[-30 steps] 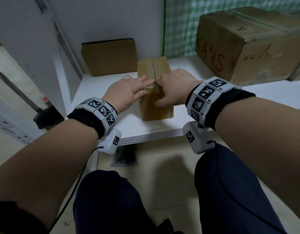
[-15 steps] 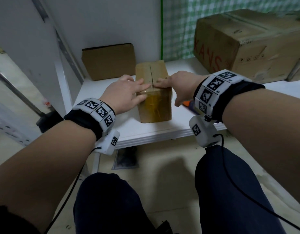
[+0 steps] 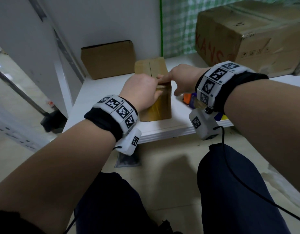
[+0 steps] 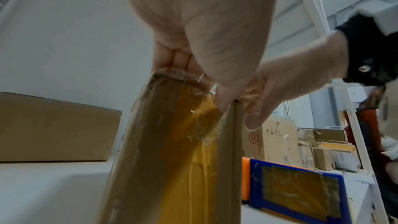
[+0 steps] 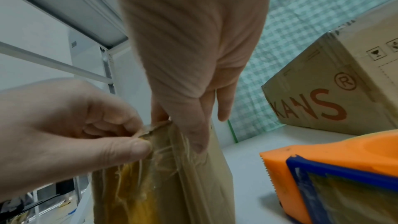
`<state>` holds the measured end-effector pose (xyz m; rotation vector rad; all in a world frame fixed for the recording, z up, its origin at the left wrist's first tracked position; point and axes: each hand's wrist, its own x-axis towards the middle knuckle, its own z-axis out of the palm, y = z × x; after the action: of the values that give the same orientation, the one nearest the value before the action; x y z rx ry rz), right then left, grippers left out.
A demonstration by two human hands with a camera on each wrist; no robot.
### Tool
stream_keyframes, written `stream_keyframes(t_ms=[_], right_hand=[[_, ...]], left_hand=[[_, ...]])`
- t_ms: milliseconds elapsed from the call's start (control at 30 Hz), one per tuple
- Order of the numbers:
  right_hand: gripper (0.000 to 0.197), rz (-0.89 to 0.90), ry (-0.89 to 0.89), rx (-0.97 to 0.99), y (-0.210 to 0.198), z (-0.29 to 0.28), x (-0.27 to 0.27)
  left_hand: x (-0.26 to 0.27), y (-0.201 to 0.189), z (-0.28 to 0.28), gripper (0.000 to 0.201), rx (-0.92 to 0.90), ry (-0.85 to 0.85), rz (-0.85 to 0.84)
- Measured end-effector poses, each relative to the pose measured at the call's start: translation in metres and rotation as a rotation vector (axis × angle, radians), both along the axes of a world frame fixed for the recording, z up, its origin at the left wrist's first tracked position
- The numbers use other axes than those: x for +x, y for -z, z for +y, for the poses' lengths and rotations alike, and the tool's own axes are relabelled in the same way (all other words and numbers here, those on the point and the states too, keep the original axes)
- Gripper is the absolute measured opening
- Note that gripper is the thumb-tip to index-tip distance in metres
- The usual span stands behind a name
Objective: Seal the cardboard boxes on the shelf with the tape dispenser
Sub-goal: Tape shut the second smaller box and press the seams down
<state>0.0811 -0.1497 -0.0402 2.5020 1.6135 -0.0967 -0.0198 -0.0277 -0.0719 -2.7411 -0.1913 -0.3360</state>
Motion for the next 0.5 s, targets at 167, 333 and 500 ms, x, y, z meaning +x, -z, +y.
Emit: stream_keyframes(t_ms=[167, 333, 500], right_hand=[[0.071, 0.032, 0.004, -0.002, -0.0011, 0.0086, 0.0039], [0.069, -0.017, -0.048, 0.026, -0.0021, 0.0098, 0.0018], [0.070, 0.006, -0.062, 0.068, 0.0011, 0.0073, 0.0031]], left_hand=[[-0.0017, 0.0026, 0.0022, 0.040, -0.018, 0.026, -0.018], [-0.0030, -0.0018, 0.0008, 0.043, -0.040, 0.015, -0.008], [-0.0022, -0.0056, -0.0026, 0.043, -0.048, 0.018, 0.000]])
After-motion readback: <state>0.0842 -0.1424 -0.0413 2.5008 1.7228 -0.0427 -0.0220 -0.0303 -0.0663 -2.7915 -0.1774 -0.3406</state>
